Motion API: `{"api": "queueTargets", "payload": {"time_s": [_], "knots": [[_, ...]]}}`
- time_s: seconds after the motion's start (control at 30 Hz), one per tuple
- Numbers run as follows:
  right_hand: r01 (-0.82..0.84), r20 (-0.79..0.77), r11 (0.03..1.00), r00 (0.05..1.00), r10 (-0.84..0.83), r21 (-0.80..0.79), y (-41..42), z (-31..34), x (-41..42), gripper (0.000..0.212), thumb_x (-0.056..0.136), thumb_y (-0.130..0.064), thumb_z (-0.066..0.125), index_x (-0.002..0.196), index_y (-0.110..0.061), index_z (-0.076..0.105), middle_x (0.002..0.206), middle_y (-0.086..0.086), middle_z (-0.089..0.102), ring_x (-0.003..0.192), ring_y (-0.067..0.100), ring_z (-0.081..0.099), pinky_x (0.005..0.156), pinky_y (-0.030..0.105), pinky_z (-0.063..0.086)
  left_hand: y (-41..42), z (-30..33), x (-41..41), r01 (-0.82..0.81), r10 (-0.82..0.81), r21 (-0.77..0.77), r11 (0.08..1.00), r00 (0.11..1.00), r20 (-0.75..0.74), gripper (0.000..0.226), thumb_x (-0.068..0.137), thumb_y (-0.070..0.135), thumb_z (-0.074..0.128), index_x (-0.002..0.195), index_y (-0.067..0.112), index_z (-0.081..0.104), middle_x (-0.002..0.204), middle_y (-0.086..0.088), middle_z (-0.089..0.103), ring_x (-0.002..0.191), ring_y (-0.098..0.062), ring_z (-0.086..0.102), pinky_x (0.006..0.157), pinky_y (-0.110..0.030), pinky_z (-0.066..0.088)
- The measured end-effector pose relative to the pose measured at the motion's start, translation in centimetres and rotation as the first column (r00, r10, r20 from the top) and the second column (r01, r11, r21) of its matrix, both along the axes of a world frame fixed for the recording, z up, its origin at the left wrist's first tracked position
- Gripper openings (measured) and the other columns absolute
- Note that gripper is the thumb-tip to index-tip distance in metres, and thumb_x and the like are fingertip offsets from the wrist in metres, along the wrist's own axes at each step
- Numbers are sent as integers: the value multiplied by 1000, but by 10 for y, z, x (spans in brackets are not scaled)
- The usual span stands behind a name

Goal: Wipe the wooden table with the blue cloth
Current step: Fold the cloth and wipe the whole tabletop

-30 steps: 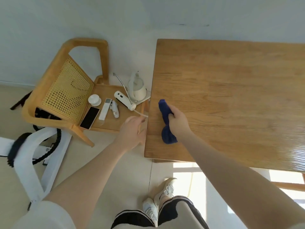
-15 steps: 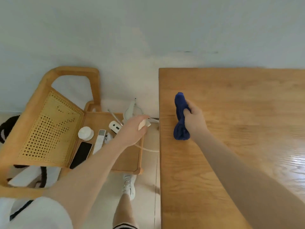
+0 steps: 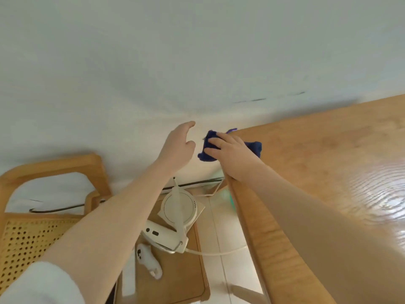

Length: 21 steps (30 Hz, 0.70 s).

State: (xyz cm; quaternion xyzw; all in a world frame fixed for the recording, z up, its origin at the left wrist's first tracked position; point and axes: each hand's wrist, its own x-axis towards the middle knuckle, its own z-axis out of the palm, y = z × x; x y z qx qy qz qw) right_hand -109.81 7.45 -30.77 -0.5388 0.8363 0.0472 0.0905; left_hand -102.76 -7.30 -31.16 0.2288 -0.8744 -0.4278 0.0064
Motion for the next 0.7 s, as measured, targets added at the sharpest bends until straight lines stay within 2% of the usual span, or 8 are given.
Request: {"api": "queueTargets", "payload": {"time_s": [0.07,0.13,0.2,0.37,0.43,0.53,0.63,0.7], "knots": [[-116,-26,989,993,119,93,-9,-6,-8,31,78,-3,55,106,-13,65,116,6,59,127,32,37,104,43,29,-13,-9,10,37,-36,-79,996,999,6,56,90,-3,39,143,15,33,149,0,35,137,-15,30,109,-24,22],[-177,-57,980,982,182,88,-8,-9,-5,11,68,-7,65,75,-14,69,84,3,66,107,31,54,98,42,37,-22,-15,16,110,-107,-165,980,994,31,56,89,-3,39,142,14,34,149,0,35,137,-18,28,109,-25,21],[-234,-55,965,969,242,118,6,-10,10,7,66,-15,63,60,-15,67,68,-1,62,87,28,60,94,41,39,-26,-18,20,188,-183,-223,957,982,41,56,88,-3,39,142,13,35,149,-1,35,137,-19,27,110,-27,21],[-286,54,942,958,281,177,56,-5,60,33,75,-32,42,59,-20,68,67,-5,63,78,21,59,97,38,43,-21,-15,20,291,-289,-225,930,956,44,57,88,-2,38,142,15,34,150,1,33,137,-18,26,110,-28,22],[-277,-26,952,959,282,128,50,-10,48,33,79,-32,44,60,-20,68,66,-5,62,79,21,60,96,37,44,-18,-14,18,327,-327,-221,919,944,38,59,87,-3,37,143,16,34,150,1,33,136,-17,29,109,-26,23],[-154,-118,988,981,155,23,14,-16,20,23,76,-27,60,59,-14,69,64,-1,63,86,26,61,94,39,46,-17,-16,16,401,-405,-258,879,913,37,65,85,-7,36,145,18,29,153,4,26,136,-17,28,108,-27,27],[-99,-73,995,992,98,-4,-5,-17,10,17,70,-22,71,60,-9,71,66,3,66,95,31,62,96,42,45,-21,-16,8,528,-536,-407,746,838,105,72,85,-9,38,148,20,19,157,6,9,140,-18,21,111,-33,27],[-150,-28,987,989,148,-52,9,-12,16,24,80,-23,59,64,-10,71,72,2,67,100,31,60,98,42,41,-23,-14,-6,599,-618,-520,609,769,162,73,86,-8,37,149,19,12,158,3,3,144,-19,11,115,-35,17]]}}
